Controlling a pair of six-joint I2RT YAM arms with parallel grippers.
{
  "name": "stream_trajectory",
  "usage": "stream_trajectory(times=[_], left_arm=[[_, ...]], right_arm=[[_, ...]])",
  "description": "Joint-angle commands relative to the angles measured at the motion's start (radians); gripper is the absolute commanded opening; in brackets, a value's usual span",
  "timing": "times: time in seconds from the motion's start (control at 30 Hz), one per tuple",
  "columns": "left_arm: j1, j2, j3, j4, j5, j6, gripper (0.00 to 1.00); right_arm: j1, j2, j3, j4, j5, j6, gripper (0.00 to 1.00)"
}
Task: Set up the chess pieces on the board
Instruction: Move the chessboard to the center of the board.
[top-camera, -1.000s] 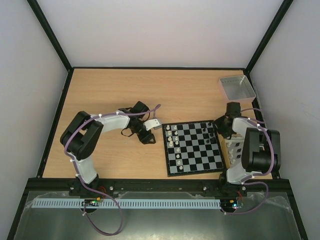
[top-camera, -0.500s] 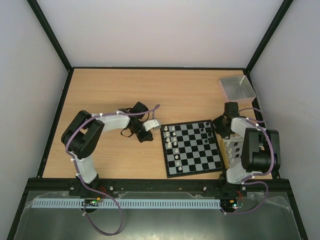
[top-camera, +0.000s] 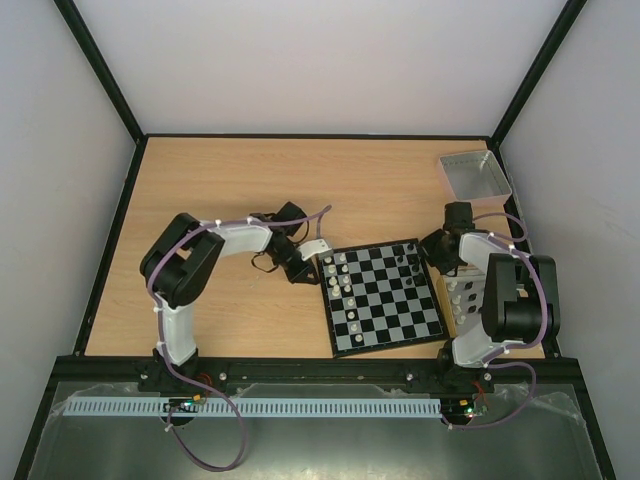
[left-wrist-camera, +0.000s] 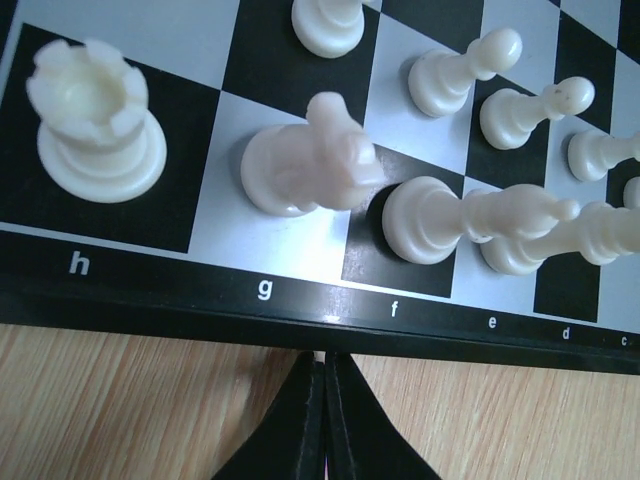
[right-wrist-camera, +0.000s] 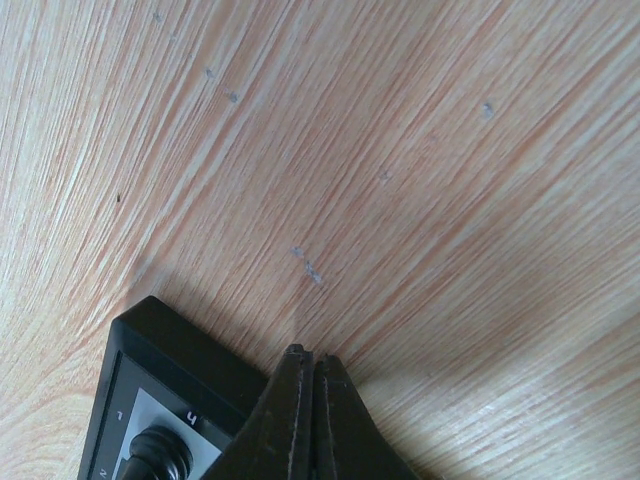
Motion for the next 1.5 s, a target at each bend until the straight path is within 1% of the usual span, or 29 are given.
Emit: stream_trajectory(times=[0.0, 0.4, 0.73, 0.9, 1.17, 1.47], left_arm=[[-0.008, 0.067, -0.005, -0.041, -0.016, -0.001, 0.02], [0.015, 0.1, 0.04, -0.045, -0.074, -0.02, 0.02], [0.087, 0.122, 0.069, -0.079, -0.084, -0.006, 0.02], [0.117, 0.12, 0.059, -0.093, -0.086, 0.008, 0.03], [0.157, 0.078, 0.001, -0.098, -0.093, 0.032, 0.02], [0.213, 0.065, -0.015, -0.098, -0.092, 0.04, 0.03]], right_arm=[[0.011, 0.02, 0.008, -0.035, -0.027, -0.012, 0.02], [0.041, 0.029, 0.011, -0.037, -0.044, -0.004, 0.02], [0.117, 0.05, 0.024, -0.013, -0.044, 0.043, 0.02], [0.148, 0.063, 0.027, -0.003, -0.041, 0.062, 0.02], [0.181, 0.062, 0.029, 0.001, -0.034, 0.085, 0.02], [0.282, 0.074, -0.007, 0.065, -0.025, 0.162, 0.02]])
